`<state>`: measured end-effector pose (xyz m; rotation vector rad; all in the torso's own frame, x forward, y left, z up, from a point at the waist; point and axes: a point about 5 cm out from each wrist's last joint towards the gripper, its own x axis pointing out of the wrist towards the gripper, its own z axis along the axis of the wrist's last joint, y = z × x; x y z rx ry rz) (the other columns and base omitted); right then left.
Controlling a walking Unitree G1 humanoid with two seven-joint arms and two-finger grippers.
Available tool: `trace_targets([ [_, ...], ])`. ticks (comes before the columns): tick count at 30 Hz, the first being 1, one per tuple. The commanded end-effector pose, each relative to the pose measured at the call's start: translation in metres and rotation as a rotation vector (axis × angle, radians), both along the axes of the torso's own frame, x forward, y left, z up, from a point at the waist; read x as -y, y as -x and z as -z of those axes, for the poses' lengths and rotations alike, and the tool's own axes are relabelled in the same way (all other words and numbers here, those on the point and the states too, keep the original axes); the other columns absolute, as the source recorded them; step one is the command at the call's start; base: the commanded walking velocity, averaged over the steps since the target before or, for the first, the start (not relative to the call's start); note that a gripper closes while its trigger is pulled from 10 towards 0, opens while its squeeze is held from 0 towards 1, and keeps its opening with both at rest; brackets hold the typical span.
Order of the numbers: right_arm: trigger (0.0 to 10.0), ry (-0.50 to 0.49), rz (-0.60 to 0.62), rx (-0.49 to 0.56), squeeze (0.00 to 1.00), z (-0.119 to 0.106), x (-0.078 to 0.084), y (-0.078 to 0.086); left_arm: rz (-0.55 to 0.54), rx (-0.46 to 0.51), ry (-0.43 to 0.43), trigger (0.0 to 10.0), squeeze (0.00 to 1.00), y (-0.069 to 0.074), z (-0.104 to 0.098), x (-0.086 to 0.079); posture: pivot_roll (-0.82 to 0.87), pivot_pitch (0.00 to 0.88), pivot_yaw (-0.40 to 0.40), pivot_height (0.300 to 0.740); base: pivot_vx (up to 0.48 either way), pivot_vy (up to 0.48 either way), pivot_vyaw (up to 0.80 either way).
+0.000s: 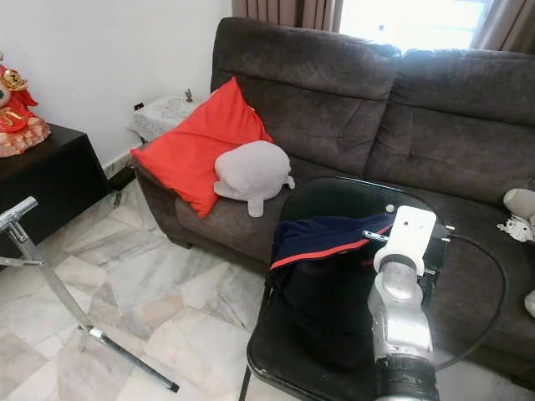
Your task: Hang hanger
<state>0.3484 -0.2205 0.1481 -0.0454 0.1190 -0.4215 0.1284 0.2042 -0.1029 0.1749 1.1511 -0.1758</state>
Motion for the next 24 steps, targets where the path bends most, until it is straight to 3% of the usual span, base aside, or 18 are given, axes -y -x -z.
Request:
trace_targets([
  [1,10.0,0.058,-0.023,0.053,0.0,-0.019,-0.005,-0.01,0.009,0.0,-0.001,10.0,0.0,-0.001,0.0,0.0,0.07,0.0,0.035,0.74,0.0,0.0,0.0],
  [5,10.0,0.097,-0.055,0.088,0.0,-0.03,-0.011,-0.016,0.009,0.001,-0.002,10.0,0.0,-0.001,0.0,0.0,0.07,0.0,0.035,0.74,0.0,0.0,0.0],
  [7,10.0,0.152,-0.081,0.156,0.0,-0.052,-0.023,-0.026,0.009,0.002,-0.003,10.0,0.0,-0.001,0.0,0.0,0.07,0.0,0.036,0.74,0.0,0.0,0.0],
  [11,10.0,0.194,-0.117,0.232,0.0,-0.07,-0.034,-0.03,0.009,0.003,-0.003,10.0,0.0,-0.002,0.0,0.0,0.07,0.0,0.036,0.74,0.0,0.0,0.0],
  [14,10.0,0.312,-0.187,0.286,0.0,-0.086,-0.054,-0.035,0.008,0.006,-0.005,10.0,0.0,-0.002,-0.001,0.0,0.07,0.0,0.034,0.74,0.0,0.0,0.0],
  [18,10.0,0.301,-0.221,0.309,0.0,-0.089,-0.065,-0.038,0.009,0.006,-0.005,10.0,0.0,-0.002,-0.001,0.0,0.07,0.0,0.033,0.74,0.0,0.0,0.0],
  [24,10.0,0.34,-0.276,0.28,0.0,-0.077,-0.073,-0.036,0.008,0.006,-0.004,10.0,0.0,-0.002,0.0,0.001,0.08,0.0,0.032,0.74,0.0,0.0,0.7],
])
